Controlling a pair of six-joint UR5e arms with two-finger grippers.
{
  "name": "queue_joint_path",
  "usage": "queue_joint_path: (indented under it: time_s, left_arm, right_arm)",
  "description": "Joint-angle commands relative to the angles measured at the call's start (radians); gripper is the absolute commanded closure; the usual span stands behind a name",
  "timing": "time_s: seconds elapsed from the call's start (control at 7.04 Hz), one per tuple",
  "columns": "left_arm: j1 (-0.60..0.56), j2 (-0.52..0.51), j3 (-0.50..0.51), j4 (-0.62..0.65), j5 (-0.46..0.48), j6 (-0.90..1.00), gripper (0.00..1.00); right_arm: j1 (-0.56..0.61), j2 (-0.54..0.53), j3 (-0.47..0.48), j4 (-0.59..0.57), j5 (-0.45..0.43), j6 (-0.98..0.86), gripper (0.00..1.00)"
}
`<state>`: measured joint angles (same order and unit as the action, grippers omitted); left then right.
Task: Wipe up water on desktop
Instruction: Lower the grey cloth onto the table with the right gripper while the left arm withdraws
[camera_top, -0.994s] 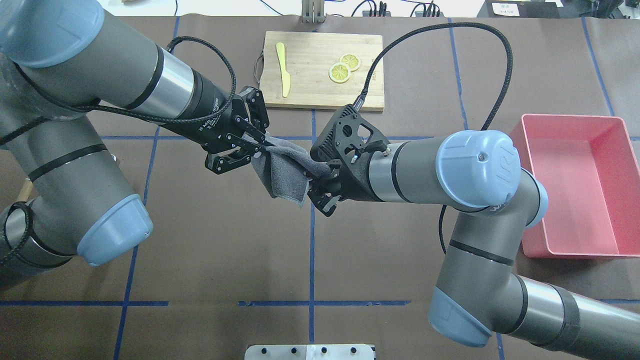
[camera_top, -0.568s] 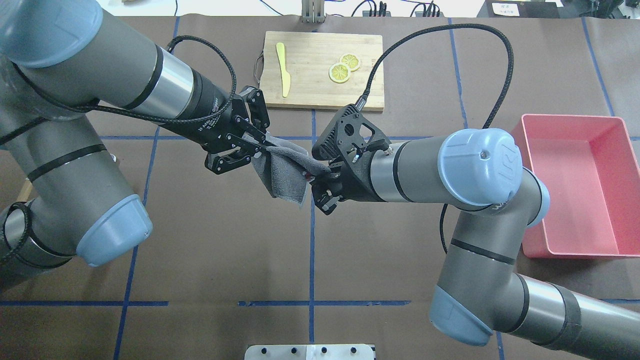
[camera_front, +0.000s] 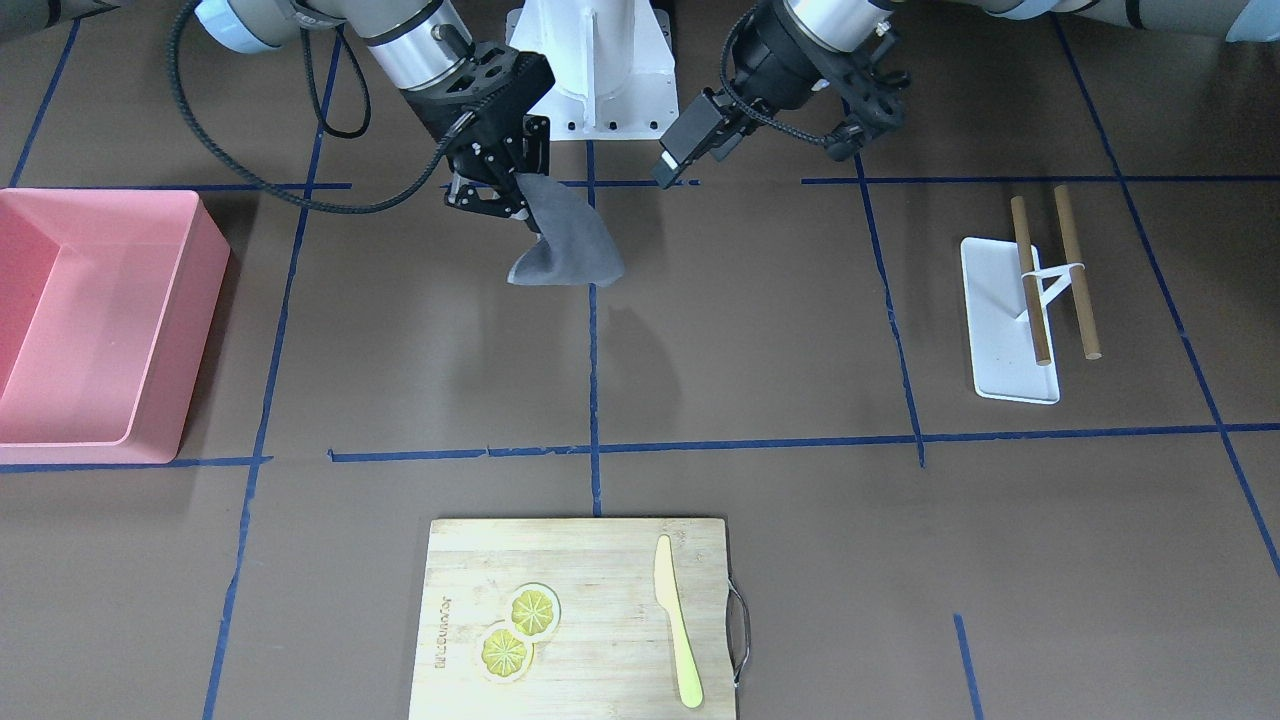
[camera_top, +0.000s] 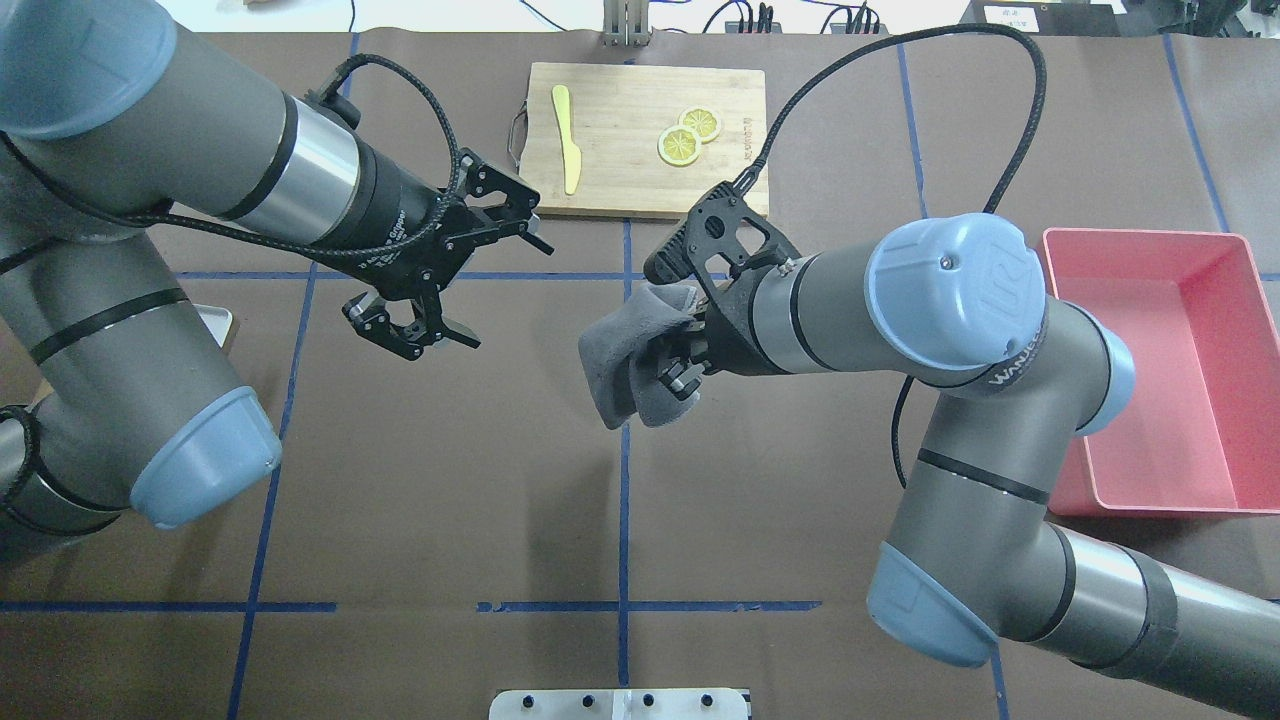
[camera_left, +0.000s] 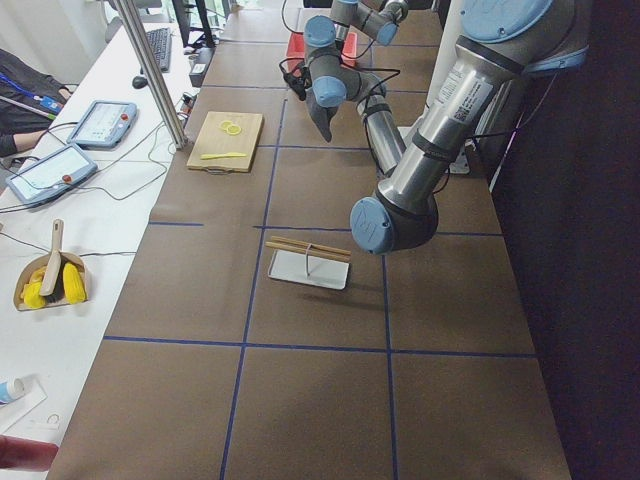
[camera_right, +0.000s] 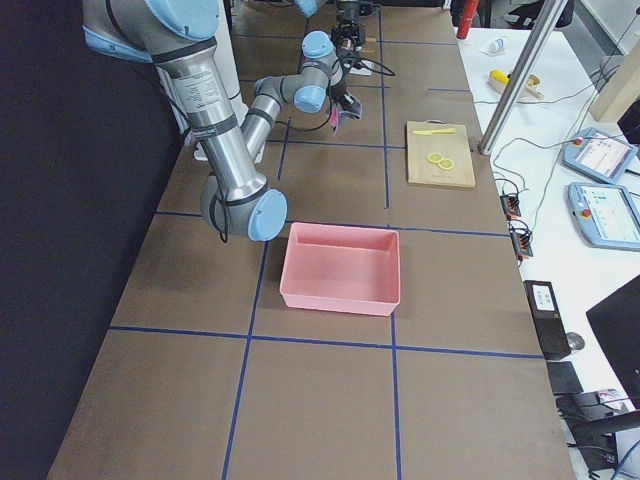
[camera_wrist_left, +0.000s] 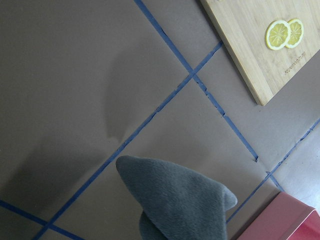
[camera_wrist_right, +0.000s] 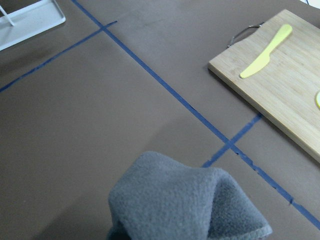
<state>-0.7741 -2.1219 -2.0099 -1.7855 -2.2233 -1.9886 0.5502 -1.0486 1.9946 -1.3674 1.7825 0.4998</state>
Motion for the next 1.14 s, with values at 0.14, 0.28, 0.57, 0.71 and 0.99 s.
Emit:
queue_joint_path:
  time_s: [0.14,0.28,0.57,0.71,0.99]
  left_arm:
    - [-0.051,0.164,-0.081,0.18,0.007,0.634,0.0]
    - [-0.077,0.221,-0.09,0.23,0.007,0.856,0.0]
    - [-0.185,0.424,-0.102,0.245,0.017,1.291,0.0]
    - [-0.274,0.524,-0.095,0.247,0.014,1.515,0.0]
    - [-0.452,0.684,-0.061,0.248,0.01,1.799,0.0]
  right_arm:
    - [0.045,-0.001,0.016,-0.163,0.003,0.229,1.0]
    - [0.071,-0.007,0.016,-0.189,0.077,0.334,1.0]
    - [0.128,-0.002,0.021,-0.295,0.161,0.397,1.0]
    - [0.143,-0.002,0.02,-0.35,0.176,0.402,1.0]
    - [0.151,-0.016,0.02,-0.409,0.195,0.404,1.0]
